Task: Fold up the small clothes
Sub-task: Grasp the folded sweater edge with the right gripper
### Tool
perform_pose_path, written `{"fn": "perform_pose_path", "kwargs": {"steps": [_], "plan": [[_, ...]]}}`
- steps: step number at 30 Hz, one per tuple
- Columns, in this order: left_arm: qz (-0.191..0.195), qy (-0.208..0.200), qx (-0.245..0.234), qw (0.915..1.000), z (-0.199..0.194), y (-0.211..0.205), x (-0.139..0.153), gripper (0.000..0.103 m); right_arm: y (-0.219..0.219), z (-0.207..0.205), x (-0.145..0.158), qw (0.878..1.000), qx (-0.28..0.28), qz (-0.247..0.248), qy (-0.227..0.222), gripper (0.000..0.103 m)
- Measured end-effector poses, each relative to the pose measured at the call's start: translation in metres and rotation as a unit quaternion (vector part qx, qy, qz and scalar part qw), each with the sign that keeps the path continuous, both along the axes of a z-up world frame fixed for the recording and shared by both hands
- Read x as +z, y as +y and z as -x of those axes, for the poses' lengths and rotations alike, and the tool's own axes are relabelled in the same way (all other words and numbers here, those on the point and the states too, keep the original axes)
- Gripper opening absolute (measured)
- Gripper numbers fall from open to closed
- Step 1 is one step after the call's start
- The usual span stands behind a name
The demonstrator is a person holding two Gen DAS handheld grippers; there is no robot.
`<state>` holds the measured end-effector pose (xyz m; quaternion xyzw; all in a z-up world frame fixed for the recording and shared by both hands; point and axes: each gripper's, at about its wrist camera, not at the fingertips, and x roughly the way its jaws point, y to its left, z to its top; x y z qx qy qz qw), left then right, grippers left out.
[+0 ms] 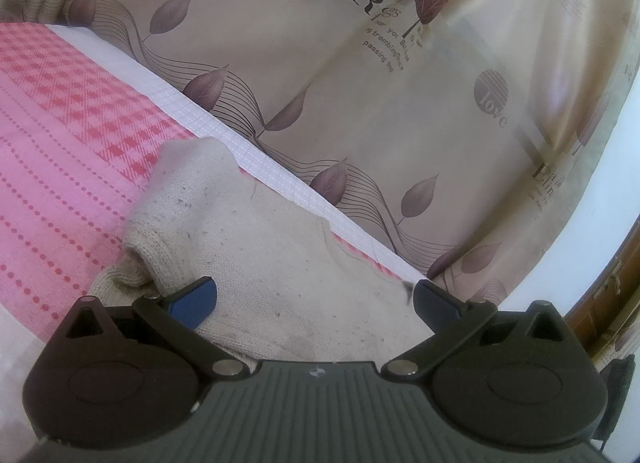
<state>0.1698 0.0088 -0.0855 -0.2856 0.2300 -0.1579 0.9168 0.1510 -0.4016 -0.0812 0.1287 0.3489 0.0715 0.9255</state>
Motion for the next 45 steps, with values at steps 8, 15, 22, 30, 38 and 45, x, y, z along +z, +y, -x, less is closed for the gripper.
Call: {"fn": "perform_pose_path", "kwargs": {"steps": [8, 15, 22, 30, 38, 45], "plan": [[0.003, -0.001, 0.001, 1.0, 0.001, 0.001, 0.0, 0.103, 0.016, 0.009, 0.013, 0.998, 0.006, 0.053, -0.039, 0.011], [0.004, -0.003, 0.01, 0.9999, 0.002, 0.001, 0.0, 0.103, -0.022, 0.01, 0.047, 0.99, -0.082, 0.062, -0.1, 0.002], [0.003, -0.002, 0.011, 0.9999, 0.001, 0.001, 0.001, 0.103, -0.061, -0.001, 0.012, 0.993, -0.07, -0.097, -0.016, 0.016], [0.003, -0.002, 0.011, 0.9999, 0.001, 0.001, 0.001, 0.103, -0.009, -0.006, -0.002, 0.999, 0.013, -0.031, -0.007, 0.035], [0.0, -0.017, 0.024, 0.9996, 0.006, 0.003, 0.003, 0.103, 0.011, 0.013, 0.02, 0.994, -0.016, 0.052, -0.09, 0.01], [0.0, -0.012, 0.044, 0.9989, 0.004, 0.005, 0.003, 0.103, -0.029, 0.004, 0.026, 0.99, -0.09, 0.061, -0.095, 0.01]]}}
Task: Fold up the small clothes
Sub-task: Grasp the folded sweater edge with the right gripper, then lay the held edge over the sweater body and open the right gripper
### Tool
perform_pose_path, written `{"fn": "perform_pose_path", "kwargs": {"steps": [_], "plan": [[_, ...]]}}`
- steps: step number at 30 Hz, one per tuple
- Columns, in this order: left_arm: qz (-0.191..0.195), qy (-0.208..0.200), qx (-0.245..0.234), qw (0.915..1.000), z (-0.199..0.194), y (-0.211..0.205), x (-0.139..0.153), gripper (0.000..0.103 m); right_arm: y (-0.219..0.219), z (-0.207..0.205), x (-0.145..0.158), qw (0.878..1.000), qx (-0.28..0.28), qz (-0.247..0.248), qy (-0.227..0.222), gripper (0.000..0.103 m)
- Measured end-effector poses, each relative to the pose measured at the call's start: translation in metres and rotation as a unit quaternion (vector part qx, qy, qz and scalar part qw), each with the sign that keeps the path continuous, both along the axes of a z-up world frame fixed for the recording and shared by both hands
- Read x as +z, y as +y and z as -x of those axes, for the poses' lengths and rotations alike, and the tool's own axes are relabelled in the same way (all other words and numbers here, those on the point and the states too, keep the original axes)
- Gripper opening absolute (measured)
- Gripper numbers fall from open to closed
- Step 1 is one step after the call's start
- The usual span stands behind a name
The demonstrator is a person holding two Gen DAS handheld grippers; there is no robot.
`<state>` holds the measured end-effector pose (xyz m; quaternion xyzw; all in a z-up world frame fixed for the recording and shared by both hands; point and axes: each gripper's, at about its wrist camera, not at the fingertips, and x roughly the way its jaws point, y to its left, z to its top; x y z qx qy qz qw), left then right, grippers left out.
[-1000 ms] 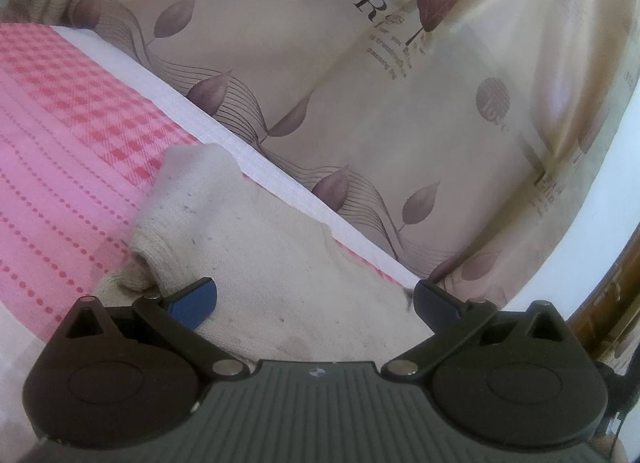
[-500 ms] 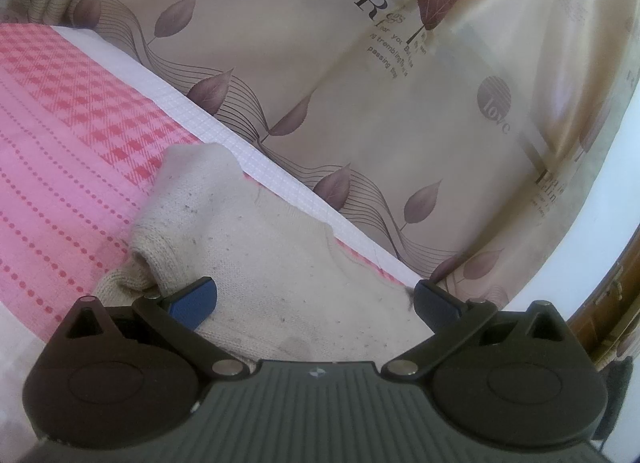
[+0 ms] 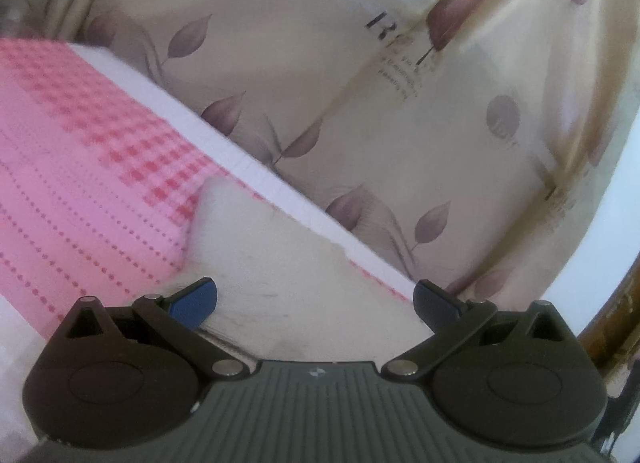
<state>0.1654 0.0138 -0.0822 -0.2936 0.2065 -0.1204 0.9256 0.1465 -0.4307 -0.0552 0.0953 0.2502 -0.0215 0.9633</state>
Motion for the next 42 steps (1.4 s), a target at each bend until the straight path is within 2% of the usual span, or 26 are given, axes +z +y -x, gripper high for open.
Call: {"fn": "perform_pose_path", "kwargs": {"steps": [2, 4, 5, 8, 11, 12, 14, 15, 17, 20, 22, 23, 24, 26, 27, 30, 32, 34, 36, 38, 42], "plan": [[0.001, 0.002, 0.001, 1.0, -0.001, 0.0, 0.0, 0.103, -0.008, -0.008, -0.012, 1.0, -0.014, -0.005, 0.021, 0.01], [0.0, 0.005, 0.002, 1.0, -0.002, 0.001, -0.001, 0.103, -0.02, -0.014, -0.024, 0.997, -0.004, -0.059, 0.044, 0.01], [-0.002, 0.005, 0.004, 1.0, -0.003, 0.001, -0.001, 0.103, -0.021, -0.015, -0.028, 0.997, -0.015, -0.063, 0.05, 0.013], [-0.009, 0.006, 0.009, 0.9999, -0.002, 0.0, -0.001, 0.103, -0.029, -0.02, -0.032, 0.993, -0.013, -0.101, 0.063, 0.014], [-0.014, 0.0, 0.027, 0.9995, 0.0, 0.002, 0.0, 0.102, -0.038, -0.011, -0.031, 0.989, -0.024, -0.142, 0.042, 0.014], [-0.016, 0.0, 0.037, 0.9992, 0.001, 0.003, 0.0, 0.102, -0.041, -0.006, -0.03, 0.989, -0.029, -0.144, 0.025, 0.015], [-0.007, 0.007, 0.044, 0.999, -0.001, 0.007, -0.002, 0.103, -0.039, -0.001, -0.028, 0.993, -0.041, -0.112, 0.012, 0.015], [-0.007, 0.008, 0.049, 0.9988, -0.002, 0.008, -0.002, 0.103, -0.036, -0.006, -0.031, 0.995, -0.036, -0.091, 0.032, 0.015], [-0.009, 0.01, 0.052, 0.9985, -0.002, 0.008, -0.002, 0.103, -0.035, -0.018, -0.039, 0.993, -0.028, -0.084, 0.079, 0.014], [-0.007, 0.014, 0.057, 0.9982, -0.004, 0.009, -0.003, 0.103, -0.032, -0.025, -0.041, 0.994, -0.031, -0.064, 0.087, 0.014], [-0.005, 0.016, 0.058, 0.9982, -0.005, 0.01, -0.004, 0.103, -0.026, -0.027, -0.043, 0.994, -0.044, -0.044, 0.088, 0.027], [-0.006, 0.015, 0.059, 0.9981, -0.005, 0.01, -0.003, 0.103, -0.024, -0.029, -0.043, 0.993, -0.059, -0.032, 0.094, 0.041], [-0.01, 0.016, 0.06, 0.998, -0.004, 0.009, -0.003, 0.103, -0.024, -0.03, -0.043, 0.992, -0.073, -0.03, 0.098, 0.051], [-0.021, 0.019, 0.06, 0.9978, -0.004, 0.006, -0.001, 0.103, -0.039, -0.02, -0.043, 0.99, -0.079, -0.065, 0.098, 0.06], [-0.031, 0.02, 0.058, 0.9976, -0.004, 0.004, 0.0, 0.103, -0.048, -0.015, -0.043, 0.988, -0.077, -0.094, 0.095, 0.061], [-0.099, 0.031, 0.041, 0.9938, 0.004, -0.009, 0.011, 0.103, -0.058, 0.021, -0.031, 0.982, -0.106, -0.125, 0.09, 0.063], [-0.142, 0.031, 0.031, 0.9889, 0.018, -0.018, 0.015, 0.103, -0.056, 0.064, -0.017, 0.984, -0.088, -0.145, 0.062, 0.065], [-0.163, 0.034, 0.02, 0.9858, 0.032, -0.023, 0.018, 0.103, -0.047, 0.109, -0.003, 0.987, -0.064, -0.139, 0.042, 0.07], [-0.179, 0.035, 0.003, 0.9833, 0.047, -0.029, 0.021, 0.103, -0.037, 0.148, 0.006, 0.99, -0.039, -0.131, 0.027, 0.082], [-0.2, 0.034, -0.009, 0.9792, 0.059, -0.035, 0.025, 0.103, -0.028, 0.187, 0.011, 0.992, -0.019, -0.12, 0.015, 0.087], [-0.253, 0.019, -0.025, 0.967, 0.085, -0.048, 0.031, 0.103, -0.014, 0.24, 0.005, 0.994, -0.008, -0.106, 0.022, 0.09]]}}
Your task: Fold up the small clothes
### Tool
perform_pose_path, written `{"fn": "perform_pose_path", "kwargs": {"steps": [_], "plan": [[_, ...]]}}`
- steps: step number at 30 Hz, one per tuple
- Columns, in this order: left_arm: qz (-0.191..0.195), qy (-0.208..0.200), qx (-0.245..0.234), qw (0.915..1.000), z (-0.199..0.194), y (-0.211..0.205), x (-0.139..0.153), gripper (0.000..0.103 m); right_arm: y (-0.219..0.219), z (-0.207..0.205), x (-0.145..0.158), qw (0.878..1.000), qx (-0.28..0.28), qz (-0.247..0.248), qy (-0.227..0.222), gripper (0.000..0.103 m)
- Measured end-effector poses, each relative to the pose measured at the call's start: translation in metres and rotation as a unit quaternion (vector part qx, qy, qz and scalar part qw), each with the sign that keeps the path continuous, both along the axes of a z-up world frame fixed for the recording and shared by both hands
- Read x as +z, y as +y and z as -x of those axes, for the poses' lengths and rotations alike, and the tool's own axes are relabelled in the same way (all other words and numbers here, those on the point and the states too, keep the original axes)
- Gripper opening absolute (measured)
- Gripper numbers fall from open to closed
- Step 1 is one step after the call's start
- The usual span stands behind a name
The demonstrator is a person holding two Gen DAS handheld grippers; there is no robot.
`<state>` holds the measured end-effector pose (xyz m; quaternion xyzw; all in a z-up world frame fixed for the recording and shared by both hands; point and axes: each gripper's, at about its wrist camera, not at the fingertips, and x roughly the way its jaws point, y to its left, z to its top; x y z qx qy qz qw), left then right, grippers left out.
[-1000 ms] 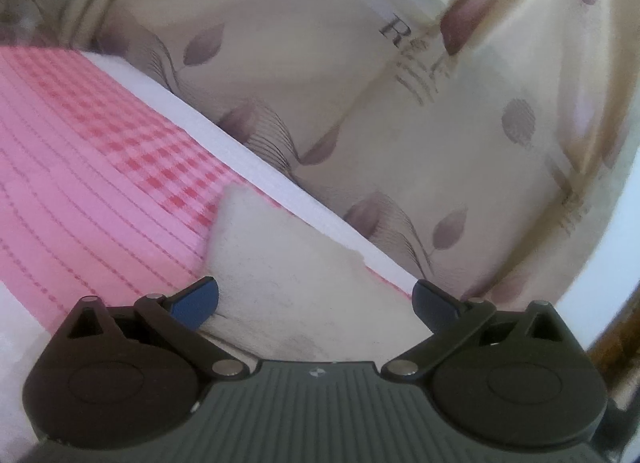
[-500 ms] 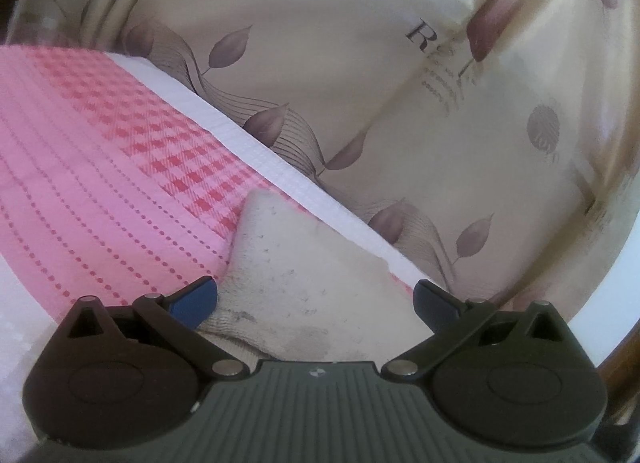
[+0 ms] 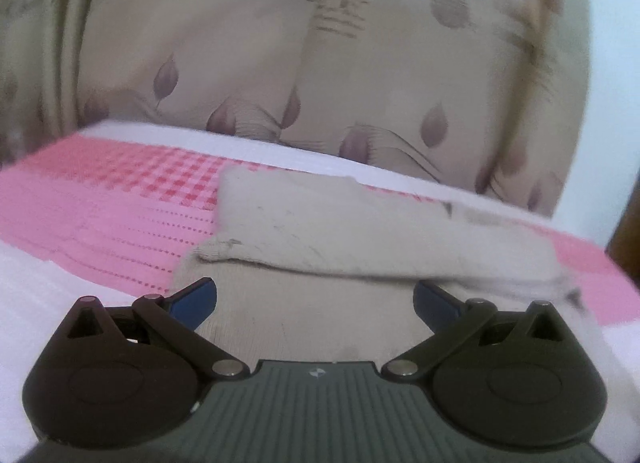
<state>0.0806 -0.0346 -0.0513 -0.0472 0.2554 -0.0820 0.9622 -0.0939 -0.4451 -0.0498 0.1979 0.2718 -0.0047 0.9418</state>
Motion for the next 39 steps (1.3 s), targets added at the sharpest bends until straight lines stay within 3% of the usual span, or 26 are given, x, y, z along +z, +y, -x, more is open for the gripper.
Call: {"fn": "perform_pose_path", "kwargs": {"steps": [6, 23, 35, 39], "plan": [[-0.053, -0.005, -0.006, 0.9986, 0.026, -0.007, 0.004, 0.103, -0.001, 0.031, -0.023, 0.999, -0.026, -0.032, 0.018, 0.09], [-0.089, 0.015, 0.021, 0.9956, 0.053, 0.019, 0.002, 0.103, 0.019, 0.034, -0.029, 1.0, 0.005, 0.009, 0.026, 0.094], [-0.063, 0.062, 0.027, 0.9958, 0.06, 0.05, -0.011, 0.103, 0.041, 0.027, -0.027, 0.995, 0.007, 0.083, 0.059, 0.095], [-0.046, 0.08, 0.017, 0.9956, 0.063, 0.059, -0.012, 0.103, 0.039, 0.027, -0.028, 0.995, 0.01, 0.079, 0.058, 0.096]]}}
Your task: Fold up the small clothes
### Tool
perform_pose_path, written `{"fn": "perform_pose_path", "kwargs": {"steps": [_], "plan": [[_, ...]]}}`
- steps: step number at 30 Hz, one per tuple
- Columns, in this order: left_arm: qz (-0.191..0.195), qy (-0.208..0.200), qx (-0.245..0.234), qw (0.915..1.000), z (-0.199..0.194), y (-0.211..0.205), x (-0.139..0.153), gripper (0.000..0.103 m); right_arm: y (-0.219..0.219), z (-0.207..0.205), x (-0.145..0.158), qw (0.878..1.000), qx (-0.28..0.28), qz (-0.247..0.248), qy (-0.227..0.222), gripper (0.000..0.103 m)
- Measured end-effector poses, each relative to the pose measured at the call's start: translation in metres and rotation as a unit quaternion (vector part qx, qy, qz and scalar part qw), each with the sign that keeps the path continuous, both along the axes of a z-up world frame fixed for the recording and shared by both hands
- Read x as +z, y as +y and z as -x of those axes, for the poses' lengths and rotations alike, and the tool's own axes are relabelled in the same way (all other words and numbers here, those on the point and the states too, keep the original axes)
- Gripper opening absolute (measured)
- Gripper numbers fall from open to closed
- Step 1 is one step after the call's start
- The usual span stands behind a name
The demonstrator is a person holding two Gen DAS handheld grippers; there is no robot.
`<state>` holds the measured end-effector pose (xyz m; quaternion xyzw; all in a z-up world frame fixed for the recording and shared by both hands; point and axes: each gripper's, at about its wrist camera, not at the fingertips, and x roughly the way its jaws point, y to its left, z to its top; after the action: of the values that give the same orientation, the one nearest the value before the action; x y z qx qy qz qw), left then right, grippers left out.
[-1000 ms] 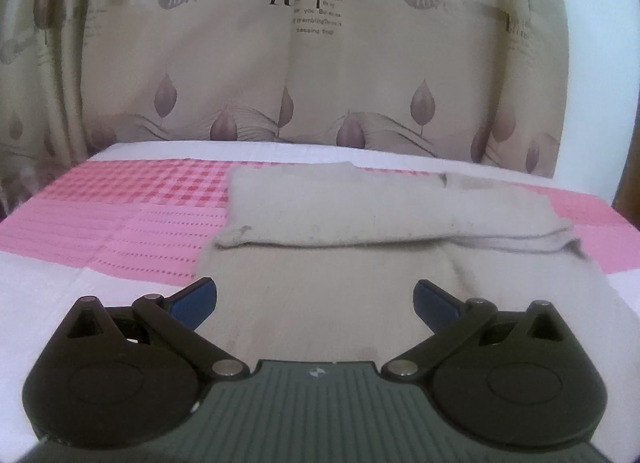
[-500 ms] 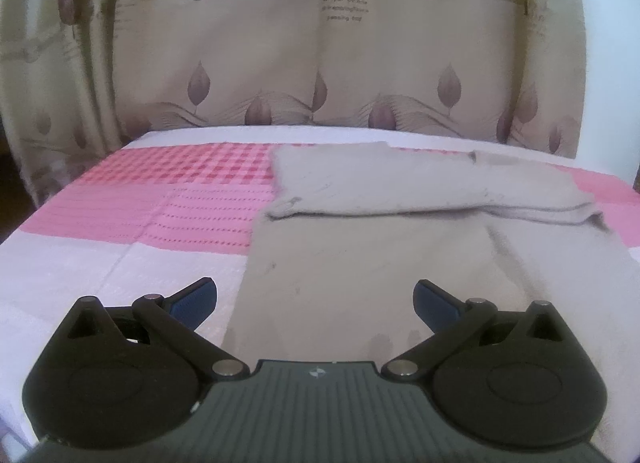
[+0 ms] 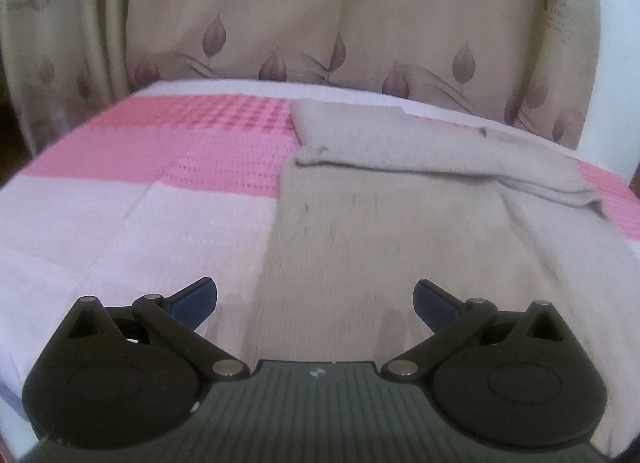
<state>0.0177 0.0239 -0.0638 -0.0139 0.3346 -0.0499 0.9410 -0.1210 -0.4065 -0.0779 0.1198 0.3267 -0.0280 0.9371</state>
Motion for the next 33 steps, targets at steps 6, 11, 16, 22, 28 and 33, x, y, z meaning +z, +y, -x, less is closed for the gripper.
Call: {"fn": "perform_pose_path", "kwargs": {"steps": [6, 11, 16, 22, 28, 33], "plan": [[-0.012, 0.009, -0.001, 0.9999, 0.009, 0.0, -0.003, 0.103, -0.005, 0.003, -0.001, 1.0, 0.0, -0.018, -0.008, 0.096], [-0.037, -0.002, -0.015, 0.9992, 0.018, -0.007, -0.003, 0.103, -0.01, 0.007, -0.002, 0.999, -0.001, -0.04, -0.023, 0.096], [-0.03, 0.007, -0.064, 0.9975, 0.02, -0.01, -0.007, 0.103, -0.015, 0.01, -0.002, 0.998, 0.009, -0.056, -0.032, 0.096], [-0.007, 0.011, -0.109, 0.994, 0.026, -0.003, -0.012, 0.103, -0.014, 0.011, 0.0, 0.998, 0.017, -0.06, -0.03, 0.096], [0.022, 0.033, -0.158, 0.9866, 0.03, 0.014, -0.008, 0.1, -0.029, 0.013, 0.002, 0.986, 0.06, -0.154, -0.025, 0.096], [0.036, 0.054, -0.179, 0.9817, 0.036, 0.026, -0.003, 0.091, -0.036, 0.012, 0.004, 0.98, 0.083, -0.183, -0.009, 0.096]]}}
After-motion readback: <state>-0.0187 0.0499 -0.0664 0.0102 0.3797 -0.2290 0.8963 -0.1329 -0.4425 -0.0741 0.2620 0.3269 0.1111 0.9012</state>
